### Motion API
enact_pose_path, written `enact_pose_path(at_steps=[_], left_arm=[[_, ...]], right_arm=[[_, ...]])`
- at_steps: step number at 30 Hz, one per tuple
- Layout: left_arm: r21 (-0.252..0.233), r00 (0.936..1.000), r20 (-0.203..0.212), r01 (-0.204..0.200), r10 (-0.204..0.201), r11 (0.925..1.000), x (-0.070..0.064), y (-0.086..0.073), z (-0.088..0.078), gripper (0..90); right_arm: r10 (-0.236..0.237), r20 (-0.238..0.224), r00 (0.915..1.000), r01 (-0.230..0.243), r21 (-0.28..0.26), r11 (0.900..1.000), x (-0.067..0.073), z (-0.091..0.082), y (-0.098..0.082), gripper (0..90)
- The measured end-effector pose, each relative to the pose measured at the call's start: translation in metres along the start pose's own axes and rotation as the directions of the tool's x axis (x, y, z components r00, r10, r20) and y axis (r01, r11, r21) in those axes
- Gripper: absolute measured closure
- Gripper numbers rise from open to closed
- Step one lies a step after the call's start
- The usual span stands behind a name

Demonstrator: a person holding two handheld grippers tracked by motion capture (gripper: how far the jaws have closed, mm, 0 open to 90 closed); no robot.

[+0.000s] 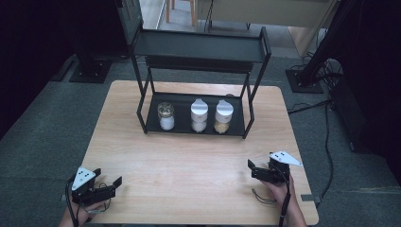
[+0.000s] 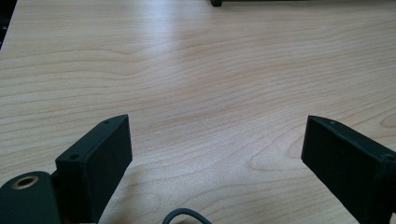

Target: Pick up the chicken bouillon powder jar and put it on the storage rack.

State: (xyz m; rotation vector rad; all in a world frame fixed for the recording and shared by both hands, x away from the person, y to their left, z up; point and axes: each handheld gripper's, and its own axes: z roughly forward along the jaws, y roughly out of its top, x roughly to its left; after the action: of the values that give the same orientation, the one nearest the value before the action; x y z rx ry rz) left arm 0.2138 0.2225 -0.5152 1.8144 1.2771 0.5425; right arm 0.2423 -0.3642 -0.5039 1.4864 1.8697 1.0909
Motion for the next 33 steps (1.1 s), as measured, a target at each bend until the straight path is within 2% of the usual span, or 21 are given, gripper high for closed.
enact_pose_path(at_steps=[12, 33], left_arm=[[0.001, 1.0000, -0.004, 0.000, 0.000, 1.0000, 0.000, 0.000, 0.000, 8.8], [0.000, 0.9999, -0.012, -0.001, 0.000, 1.0000, -0.001, 0.000, 0.000, 8.8]], right_arm=[[0.018, 0.008, 0.9998, -0.018, -0.009, 1.000, -0.020, -0.018, -0.011, 3.8], [0.029, 0.017, 0.9994, -0.029, -0.007, 1.000, -0.040, -0.043, -0.031, 3.8]])
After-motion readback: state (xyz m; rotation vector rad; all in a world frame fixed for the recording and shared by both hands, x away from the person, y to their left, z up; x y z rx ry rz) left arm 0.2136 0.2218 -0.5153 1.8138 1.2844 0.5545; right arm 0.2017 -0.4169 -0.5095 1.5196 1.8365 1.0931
